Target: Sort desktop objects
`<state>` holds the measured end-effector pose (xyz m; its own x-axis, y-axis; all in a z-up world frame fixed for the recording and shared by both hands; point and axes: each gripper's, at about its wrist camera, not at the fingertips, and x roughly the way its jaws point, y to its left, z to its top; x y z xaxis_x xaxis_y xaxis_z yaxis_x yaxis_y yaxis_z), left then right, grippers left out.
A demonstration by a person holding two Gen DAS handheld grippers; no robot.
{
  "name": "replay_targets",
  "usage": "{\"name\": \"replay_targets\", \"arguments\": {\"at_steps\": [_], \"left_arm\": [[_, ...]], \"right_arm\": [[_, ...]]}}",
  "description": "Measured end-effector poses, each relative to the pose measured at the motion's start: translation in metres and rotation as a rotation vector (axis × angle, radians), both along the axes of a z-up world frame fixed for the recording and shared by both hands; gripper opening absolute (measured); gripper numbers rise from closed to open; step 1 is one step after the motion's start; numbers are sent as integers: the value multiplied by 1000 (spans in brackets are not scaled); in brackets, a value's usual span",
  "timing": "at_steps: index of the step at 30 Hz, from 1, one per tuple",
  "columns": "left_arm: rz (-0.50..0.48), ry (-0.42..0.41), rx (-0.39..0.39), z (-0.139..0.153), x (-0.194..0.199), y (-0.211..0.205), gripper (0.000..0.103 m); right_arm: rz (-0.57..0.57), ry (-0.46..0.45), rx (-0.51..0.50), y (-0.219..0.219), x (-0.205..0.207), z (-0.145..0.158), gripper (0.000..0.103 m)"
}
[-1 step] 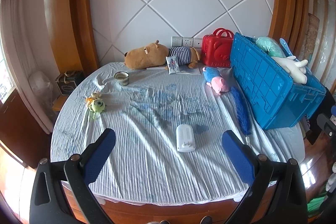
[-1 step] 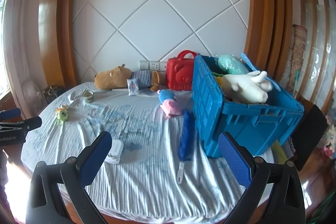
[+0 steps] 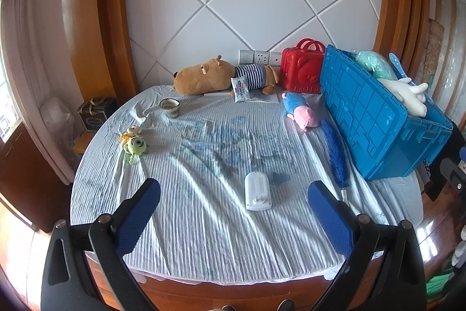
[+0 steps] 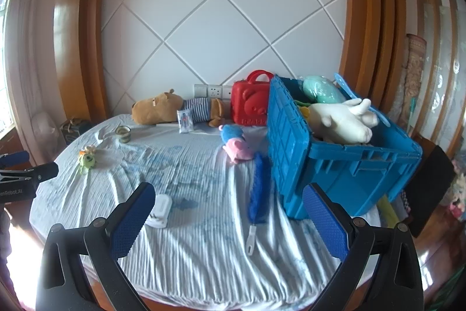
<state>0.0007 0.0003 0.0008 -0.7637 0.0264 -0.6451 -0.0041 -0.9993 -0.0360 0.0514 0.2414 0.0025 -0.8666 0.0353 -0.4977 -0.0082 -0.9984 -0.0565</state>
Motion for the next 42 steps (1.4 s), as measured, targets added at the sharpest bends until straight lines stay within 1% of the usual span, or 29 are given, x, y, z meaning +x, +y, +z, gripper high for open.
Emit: {"name": "replay_targets", "arguments": {"at_steps": [3,6,10,14,36,42], "left_arm": [[-3,13,-13,3,2,1,103],[13,3,-28,-4,5,5,103],[21,-23,-7,-3,-2,-1,103],[18,-21,-10,-2,-2,-3,103],[-5,-17,-2,-2,-4,0,103],[-5,-17,-2,-1,-7,0,103]], "right_arm": [[1,2,-5,4,-2,2,103],[3,1,0,3,-4,4,103],[3,-7,6,-3,-6,-3,103],[9,-20,15,-3,-9,-3,103],[5,-20,21,1,-13,-3,103],[9,-14,29,0,-8,-8,103]]}}
